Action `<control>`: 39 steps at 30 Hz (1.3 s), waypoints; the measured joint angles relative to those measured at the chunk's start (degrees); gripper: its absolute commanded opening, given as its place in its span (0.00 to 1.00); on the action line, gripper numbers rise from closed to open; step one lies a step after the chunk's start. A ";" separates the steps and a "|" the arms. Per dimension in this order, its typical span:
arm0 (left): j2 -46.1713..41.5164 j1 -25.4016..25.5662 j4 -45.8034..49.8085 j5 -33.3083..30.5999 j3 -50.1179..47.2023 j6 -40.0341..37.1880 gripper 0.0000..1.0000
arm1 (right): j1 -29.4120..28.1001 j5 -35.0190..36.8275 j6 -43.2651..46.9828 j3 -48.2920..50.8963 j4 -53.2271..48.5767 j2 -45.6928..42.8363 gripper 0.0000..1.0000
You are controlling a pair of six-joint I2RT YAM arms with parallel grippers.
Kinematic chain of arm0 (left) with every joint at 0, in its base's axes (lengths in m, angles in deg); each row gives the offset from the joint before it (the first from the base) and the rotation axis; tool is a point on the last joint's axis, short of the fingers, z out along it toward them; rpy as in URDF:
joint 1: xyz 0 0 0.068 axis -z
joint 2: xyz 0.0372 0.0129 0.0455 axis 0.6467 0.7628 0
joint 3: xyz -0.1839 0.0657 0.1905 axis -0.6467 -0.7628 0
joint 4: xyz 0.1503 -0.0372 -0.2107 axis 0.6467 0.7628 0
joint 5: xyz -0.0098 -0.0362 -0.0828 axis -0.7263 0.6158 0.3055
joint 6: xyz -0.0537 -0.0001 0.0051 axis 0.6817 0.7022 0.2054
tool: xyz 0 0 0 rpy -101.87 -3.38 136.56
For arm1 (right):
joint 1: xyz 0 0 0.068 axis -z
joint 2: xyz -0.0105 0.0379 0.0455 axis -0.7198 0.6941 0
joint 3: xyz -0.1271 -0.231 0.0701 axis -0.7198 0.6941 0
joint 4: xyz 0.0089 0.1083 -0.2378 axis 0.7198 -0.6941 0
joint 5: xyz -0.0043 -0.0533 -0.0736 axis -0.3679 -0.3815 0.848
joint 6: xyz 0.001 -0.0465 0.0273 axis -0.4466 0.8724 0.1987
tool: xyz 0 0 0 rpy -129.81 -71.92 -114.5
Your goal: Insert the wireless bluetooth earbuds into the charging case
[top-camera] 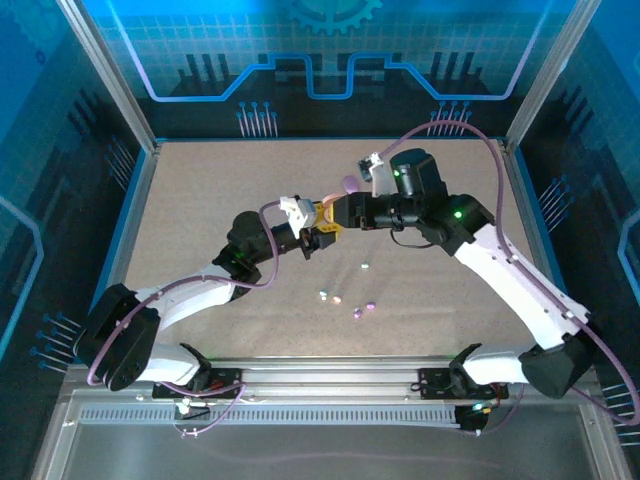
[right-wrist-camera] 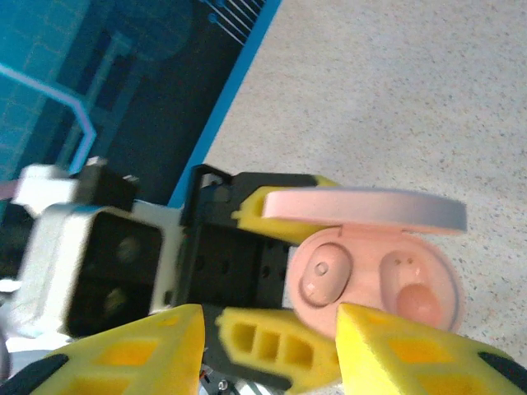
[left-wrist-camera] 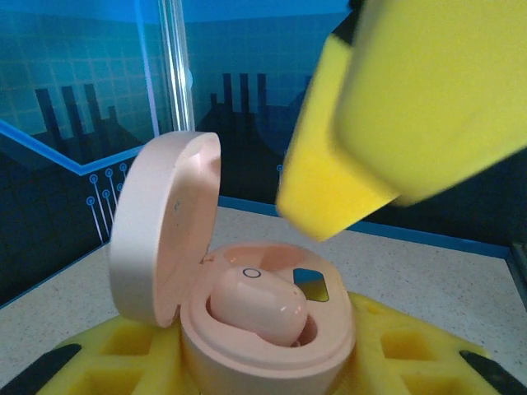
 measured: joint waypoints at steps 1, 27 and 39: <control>-0.09 0.00 -0.02 -0.15 0.00 0.00 0.28 | 0.00 -0.15 0.46 0.04 0.13 -1.09 0.43; -11.17 0.00 4.94 -4.15 -1.14 -0.61 0.28 | 16.35 2.01 2.91 22.93 -0.92 -5.64 0.34; -16.68 0.02 10.36 -7.08 -1.11 -3.41 0.28 | 4.94 -0.37 7.34 23.12 -1.62 13.68 0.41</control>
